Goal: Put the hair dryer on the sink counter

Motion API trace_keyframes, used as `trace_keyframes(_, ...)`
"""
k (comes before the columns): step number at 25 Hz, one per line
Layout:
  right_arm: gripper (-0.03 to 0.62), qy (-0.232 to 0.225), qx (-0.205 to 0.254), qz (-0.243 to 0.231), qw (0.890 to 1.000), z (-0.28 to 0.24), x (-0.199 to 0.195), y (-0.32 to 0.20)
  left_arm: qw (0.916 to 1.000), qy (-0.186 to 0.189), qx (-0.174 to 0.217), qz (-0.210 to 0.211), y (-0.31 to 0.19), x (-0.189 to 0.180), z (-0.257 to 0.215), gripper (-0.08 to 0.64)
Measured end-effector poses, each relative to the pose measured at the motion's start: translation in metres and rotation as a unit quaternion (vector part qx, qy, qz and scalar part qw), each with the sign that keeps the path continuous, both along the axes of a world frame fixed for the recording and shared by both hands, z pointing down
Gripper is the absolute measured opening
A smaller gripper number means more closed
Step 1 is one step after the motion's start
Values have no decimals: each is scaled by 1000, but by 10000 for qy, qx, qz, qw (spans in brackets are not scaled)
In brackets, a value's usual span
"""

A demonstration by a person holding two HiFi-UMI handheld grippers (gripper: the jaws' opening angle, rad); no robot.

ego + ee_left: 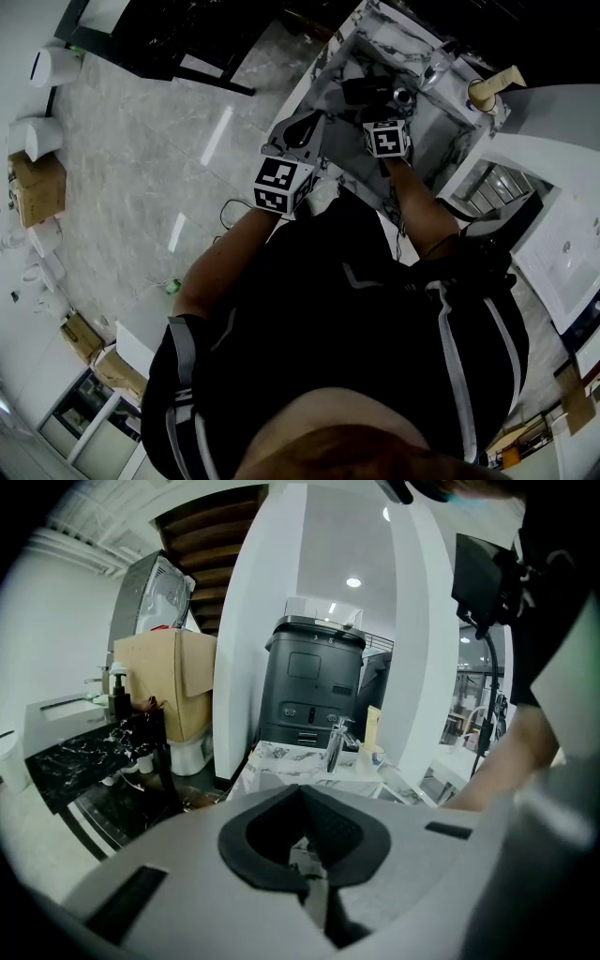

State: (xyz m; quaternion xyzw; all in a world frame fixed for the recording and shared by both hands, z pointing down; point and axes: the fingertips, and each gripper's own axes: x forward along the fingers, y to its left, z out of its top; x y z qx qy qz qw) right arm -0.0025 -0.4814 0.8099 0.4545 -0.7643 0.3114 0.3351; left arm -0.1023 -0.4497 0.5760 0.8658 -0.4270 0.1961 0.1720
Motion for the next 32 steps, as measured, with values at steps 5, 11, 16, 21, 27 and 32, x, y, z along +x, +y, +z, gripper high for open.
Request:
trace_keyframes(5,241,114,-200,-17,9997,10,1,5,10000,2,-59,-25,3,1,4,6)
trace_keyframes(11,241,191,-328,13,9993,22,1,4,9999,15,-100,-42,5,2,5,6)
trace_keyframes(16,241,242,-470,26,9986,33,0,7,9999,-7,-117,-78,7,0,6,6)
trace_keyframes(21,241,248,-481,83,9985,37,-2,6,9999,-33,-139,-92,8,-4,6,6)
trace_keyframes(27,241,315,-601,101,9976,41,0,7,9998,-65,-141,-83,9,-7,5,6)
trace_keyframes(32,241,411,-558,54,9976,43,0,7,9999,-66,-124,-37,10,-7,5,6)
